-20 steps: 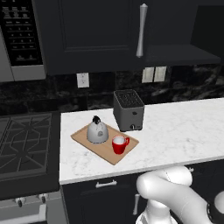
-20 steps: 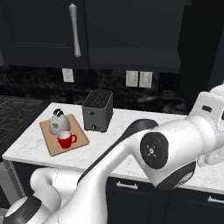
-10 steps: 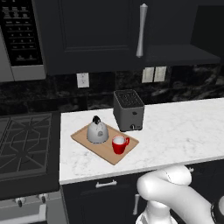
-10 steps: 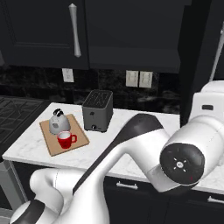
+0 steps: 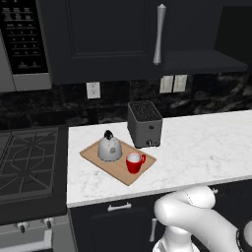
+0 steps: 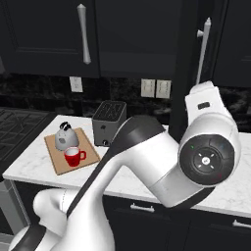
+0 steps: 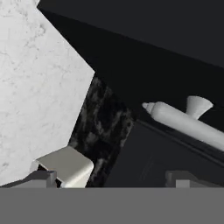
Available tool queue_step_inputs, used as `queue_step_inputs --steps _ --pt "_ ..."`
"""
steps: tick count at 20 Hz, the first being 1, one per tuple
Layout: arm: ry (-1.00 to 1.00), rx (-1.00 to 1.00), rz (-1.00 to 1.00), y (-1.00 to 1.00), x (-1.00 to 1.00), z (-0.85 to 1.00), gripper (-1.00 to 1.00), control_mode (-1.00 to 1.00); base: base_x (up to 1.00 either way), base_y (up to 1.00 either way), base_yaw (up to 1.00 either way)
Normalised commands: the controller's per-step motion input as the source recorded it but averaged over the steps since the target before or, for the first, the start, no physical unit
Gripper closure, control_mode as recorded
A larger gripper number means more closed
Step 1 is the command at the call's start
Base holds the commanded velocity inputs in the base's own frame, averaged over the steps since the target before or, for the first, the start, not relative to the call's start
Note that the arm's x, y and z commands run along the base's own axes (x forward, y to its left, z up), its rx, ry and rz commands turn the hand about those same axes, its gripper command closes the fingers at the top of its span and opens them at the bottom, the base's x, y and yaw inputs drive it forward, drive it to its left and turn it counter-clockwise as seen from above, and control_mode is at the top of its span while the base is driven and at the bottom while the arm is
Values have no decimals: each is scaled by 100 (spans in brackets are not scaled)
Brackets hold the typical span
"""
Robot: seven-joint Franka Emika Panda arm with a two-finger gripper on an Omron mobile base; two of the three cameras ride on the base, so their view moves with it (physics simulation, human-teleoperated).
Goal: Pick the kettle from the counter and place it on the tray. Then pick the mug from the cabinet and place it on the tray. Then close the cabinet doors.
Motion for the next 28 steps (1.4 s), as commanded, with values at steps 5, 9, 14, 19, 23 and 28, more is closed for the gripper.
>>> queue_step_inputs --steps 5,9,14,19,23,28 --pt "4 -11 20 79 43 0 -100 -100 0 0 0" --pt "0 -10 17 79 61 -5 -100 -100 0 0 0" --pt "0 -3 15 75 73 -2 -100 -100 0 0 0" --pt "0 0 12 63 88 0 -100 -100 0 0 0" --pt "0 0 9 48 100 -2 -100 -100 0 0 0" --pt "2 0 7 46 100 -6 -100 -100 0 0 0"
